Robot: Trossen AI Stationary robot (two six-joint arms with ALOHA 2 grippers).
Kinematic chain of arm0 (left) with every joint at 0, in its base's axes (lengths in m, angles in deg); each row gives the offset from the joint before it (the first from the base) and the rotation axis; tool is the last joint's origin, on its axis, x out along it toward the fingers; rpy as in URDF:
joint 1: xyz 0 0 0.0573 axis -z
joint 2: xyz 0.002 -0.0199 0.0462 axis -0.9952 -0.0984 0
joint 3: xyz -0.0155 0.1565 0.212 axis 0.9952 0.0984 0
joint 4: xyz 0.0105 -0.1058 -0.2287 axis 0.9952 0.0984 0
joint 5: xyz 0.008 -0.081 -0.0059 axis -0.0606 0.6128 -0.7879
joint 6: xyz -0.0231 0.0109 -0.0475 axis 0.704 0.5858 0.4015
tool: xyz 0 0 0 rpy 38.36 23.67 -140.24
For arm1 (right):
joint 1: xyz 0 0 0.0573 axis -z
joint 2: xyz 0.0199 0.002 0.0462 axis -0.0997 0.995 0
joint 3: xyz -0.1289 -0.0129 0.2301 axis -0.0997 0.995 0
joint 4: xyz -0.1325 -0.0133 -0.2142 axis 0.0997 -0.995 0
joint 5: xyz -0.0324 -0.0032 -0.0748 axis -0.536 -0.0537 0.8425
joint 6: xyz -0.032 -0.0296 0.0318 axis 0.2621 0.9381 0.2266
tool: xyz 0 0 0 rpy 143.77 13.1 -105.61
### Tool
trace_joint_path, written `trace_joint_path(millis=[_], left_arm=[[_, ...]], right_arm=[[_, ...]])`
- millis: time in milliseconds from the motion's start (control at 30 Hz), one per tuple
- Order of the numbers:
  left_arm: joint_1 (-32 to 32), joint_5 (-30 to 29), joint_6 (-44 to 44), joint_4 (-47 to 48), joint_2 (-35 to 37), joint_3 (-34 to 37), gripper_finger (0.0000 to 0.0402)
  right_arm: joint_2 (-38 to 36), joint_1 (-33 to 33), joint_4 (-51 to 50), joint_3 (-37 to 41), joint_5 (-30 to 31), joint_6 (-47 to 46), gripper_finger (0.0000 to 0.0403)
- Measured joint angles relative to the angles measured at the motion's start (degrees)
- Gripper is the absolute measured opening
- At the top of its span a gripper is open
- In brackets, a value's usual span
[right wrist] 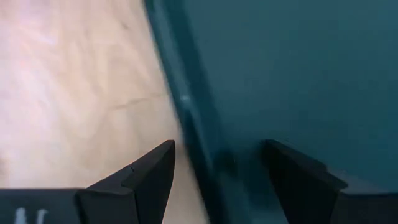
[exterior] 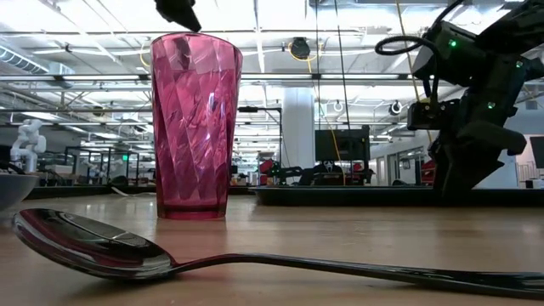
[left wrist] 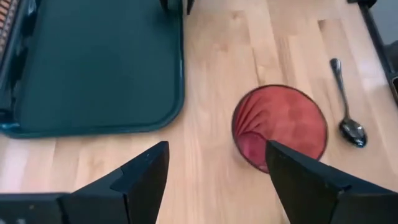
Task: Pick and place plate/cup/fork/spoon on tray
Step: Move the black tray to the center of the table
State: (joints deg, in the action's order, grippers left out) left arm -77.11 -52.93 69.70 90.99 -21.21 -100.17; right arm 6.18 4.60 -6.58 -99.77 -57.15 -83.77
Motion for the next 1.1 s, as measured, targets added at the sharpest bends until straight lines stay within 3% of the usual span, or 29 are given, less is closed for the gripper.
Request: trace_joint_path(millis=[167, 633, 1100], left_arm=[[0.0, -2.1, -0.4, 0.5, -1.9, 0.4, 0.0269], [0.0, -2.5, -0.5, 1.1, -2.0, 0.4, 0.0269], [0.0, -2.5, -0.4, 3.0, -2.0, 0.4, 0.0269]], right_arm=[[0.0, 0.0, -0.4, 0.0, 2.3, 1.7, 0.0219], [0.0, -0.1, -0.1, 0.0, 2.0, 2.4, 0.0078], [0.0, -1.4, 1.0, 0.0, 1.0, 1.4, 0.0067]])
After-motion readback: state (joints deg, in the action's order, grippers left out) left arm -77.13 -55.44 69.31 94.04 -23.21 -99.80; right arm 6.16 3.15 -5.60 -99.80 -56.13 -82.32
